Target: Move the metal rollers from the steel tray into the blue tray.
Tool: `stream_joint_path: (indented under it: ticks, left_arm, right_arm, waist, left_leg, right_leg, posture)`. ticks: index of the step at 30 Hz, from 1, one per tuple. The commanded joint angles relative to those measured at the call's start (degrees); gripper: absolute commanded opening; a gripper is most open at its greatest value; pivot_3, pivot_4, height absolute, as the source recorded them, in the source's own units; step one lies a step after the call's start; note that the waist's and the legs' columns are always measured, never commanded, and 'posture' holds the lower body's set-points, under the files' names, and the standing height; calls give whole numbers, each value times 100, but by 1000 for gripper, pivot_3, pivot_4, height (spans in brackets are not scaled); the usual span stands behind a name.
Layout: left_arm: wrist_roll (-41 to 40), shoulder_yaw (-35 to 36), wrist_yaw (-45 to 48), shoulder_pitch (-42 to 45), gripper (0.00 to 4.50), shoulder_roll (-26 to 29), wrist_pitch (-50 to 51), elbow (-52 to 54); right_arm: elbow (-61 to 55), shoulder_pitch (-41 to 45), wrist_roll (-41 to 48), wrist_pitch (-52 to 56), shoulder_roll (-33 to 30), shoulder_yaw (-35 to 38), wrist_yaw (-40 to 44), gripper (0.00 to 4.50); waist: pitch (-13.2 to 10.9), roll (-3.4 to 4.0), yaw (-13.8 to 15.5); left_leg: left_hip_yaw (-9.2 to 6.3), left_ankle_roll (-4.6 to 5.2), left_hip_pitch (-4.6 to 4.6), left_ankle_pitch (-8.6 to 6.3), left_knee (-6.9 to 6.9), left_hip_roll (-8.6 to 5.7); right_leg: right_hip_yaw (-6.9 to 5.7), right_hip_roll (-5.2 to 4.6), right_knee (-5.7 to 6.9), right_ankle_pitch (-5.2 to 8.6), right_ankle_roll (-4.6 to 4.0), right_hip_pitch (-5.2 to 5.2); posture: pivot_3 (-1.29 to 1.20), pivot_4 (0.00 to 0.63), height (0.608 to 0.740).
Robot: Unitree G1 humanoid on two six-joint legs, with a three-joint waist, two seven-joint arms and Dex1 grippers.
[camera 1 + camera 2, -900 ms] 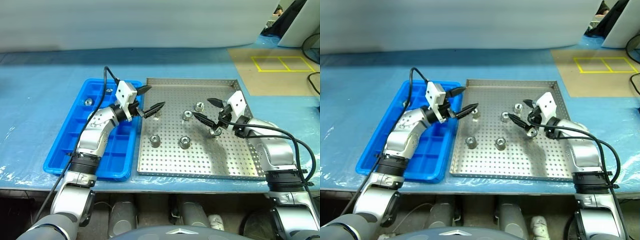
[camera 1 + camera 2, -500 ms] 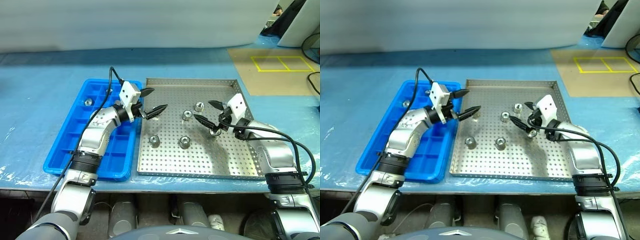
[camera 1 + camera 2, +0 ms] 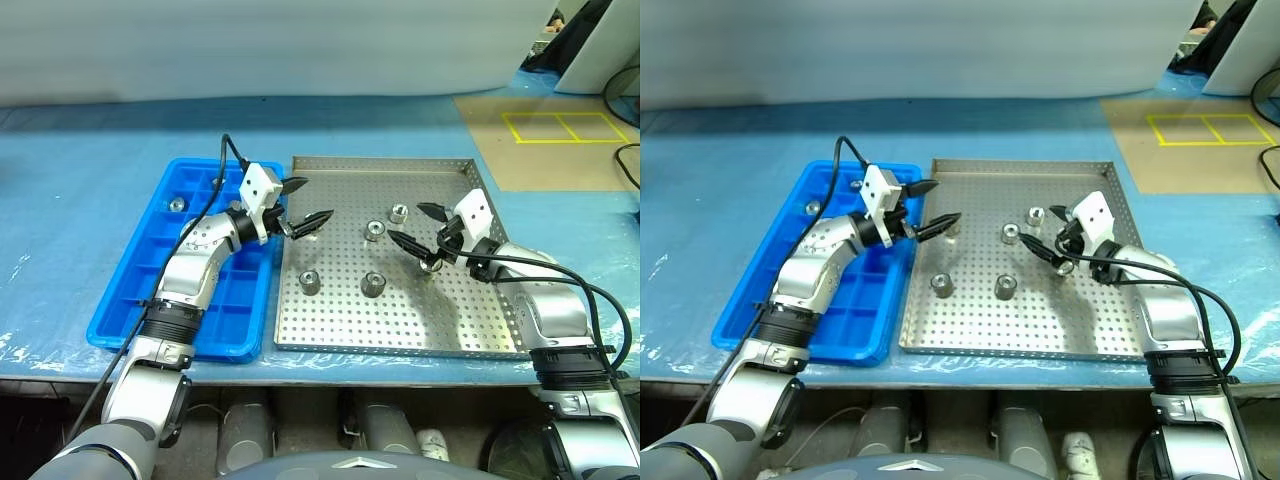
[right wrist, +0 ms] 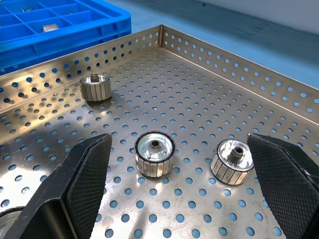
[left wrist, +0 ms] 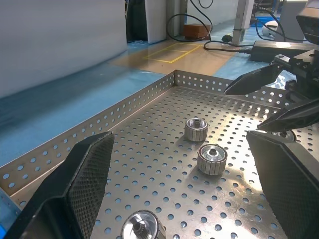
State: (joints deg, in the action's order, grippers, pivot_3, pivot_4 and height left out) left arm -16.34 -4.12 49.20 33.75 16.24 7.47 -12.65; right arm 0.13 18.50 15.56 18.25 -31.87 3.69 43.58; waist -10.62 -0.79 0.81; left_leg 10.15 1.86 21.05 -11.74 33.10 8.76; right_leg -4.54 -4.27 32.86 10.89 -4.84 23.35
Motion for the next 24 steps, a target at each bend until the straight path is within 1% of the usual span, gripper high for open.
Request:
stream_joint_path:
  ticks: [1, 16, 17, 20, 24]
  left_arm:
    - [16, 34, -14, 100, 4481, 31, -68, 101]
    - [57, 14, -10, 174, 4481, 42, -89, 18]
    - [110, -20, -4, 239, 4481, 56, -87, -53]
    - [604, -307, -58, 611, 4481, 160, -76, -568]
    - [753, -396, 67, 1144, 4481, 99, -58, -1182]
  right_arm:
    - [-177, 68, 7, -81, -45, 45, -10, 4500]
    - [-183, 67, -13, -76, -6, 18, -38, 4500]
    - [-175, 74, -14, -75, -6, 16, -36, 4500]
    - [-139, 92, -30, -86, 3, 6, -31, 4500]
    - [-173, 37, -56, -91, 38, -35, -50, 4500]
  waist:
    - [0, 0, 0]
    - [0, 1, -1]
    - [0, 1, -1]
    - [1, 1, 5]
    - [2, 3, 3]
  left_leg:
    - [0, 0, 0, 0, 0, 0]
    - [0, 0, 0, 0, 0, 0]
    - [0, 0, 0, 0, 0, 0]
    - [-1, 0, 0, 1, 2, 0]
    - [-2, 1, -1, 0, 4, -2]
  right_leg:
    - [0, 0, 0, 0, 0, 0]
    - [0, 0, 0, 0, 0, 0]
    - [0, 0, 0, 0, 0, 0]
    - [-1, 0, 1, 0, 0, 0]
    - [-1, 0, 0, -1, 2, -4]
  posture:
    - [-212, 150, 740]
    - [-212, 150, 740]
    - [-209, 150, 740]
    - [-206, 150, 740]
    - [-210, 150, 740]
